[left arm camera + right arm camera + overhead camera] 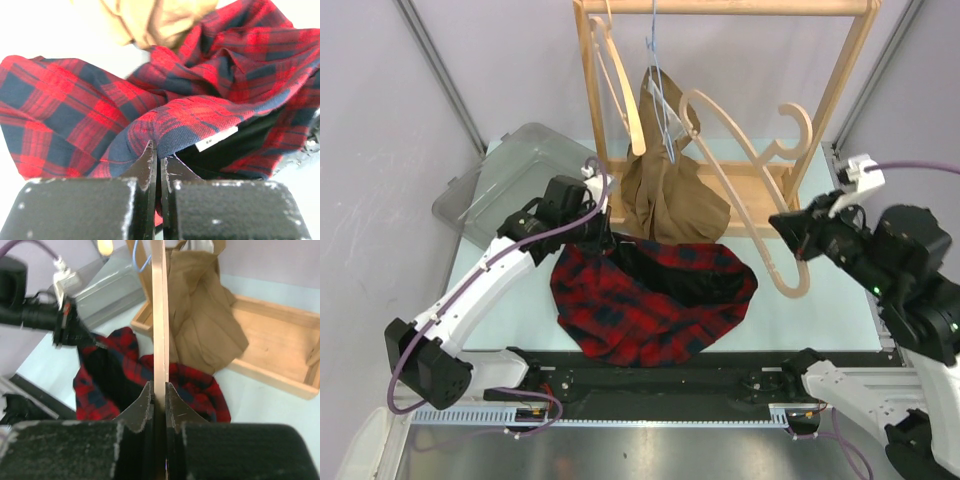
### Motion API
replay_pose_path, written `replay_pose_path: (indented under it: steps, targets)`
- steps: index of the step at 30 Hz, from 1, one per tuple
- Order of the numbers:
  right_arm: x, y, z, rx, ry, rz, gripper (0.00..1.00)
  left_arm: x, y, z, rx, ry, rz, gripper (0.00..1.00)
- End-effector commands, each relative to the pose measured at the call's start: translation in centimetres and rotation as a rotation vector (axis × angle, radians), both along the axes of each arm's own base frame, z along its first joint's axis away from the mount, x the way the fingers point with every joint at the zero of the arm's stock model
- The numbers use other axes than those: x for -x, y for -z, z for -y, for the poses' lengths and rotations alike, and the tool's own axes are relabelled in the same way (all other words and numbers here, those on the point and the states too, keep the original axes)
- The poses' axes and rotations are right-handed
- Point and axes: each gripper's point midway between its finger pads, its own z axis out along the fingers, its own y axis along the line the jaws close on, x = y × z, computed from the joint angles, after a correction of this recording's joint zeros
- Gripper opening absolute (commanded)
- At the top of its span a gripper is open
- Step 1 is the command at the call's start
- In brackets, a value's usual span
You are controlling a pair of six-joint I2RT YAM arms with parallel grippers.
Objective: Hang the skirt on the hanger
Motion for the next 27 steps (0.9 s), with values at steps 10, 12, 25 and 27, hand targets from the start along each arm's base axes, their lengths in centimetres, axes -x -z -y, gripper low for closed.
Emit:
replay_pose_path:
  steps: [10, 12, 25, 27]
  targets:
    - [4.4, 4.5, -3.3, 0.047, -0.292, -0.148, 0.0, -5.0, -3.2, -4.2, -0.081, -0.069, 0.139, 0.0]
    - [5.1, 5.0, -3.9, 0.071, -0.351, -0.162, 0.0, -5.1, -3.7, -4.5, -0.09, -0.075, 0.159, 0.0]
    - [6.7, 9.5, -7.2, 0.319, -0.477, -0.225, 0.0, -4.1, -5.2, -5.8, -0.12, -0.092, 0.2, 0.0]
    - [6.2, 9.7, -7.1, 0.345, -0.443, -0.212, 0.0, -3.8, -5.7, -6.0, -0.121, -0.092, 0.212, 0.0]
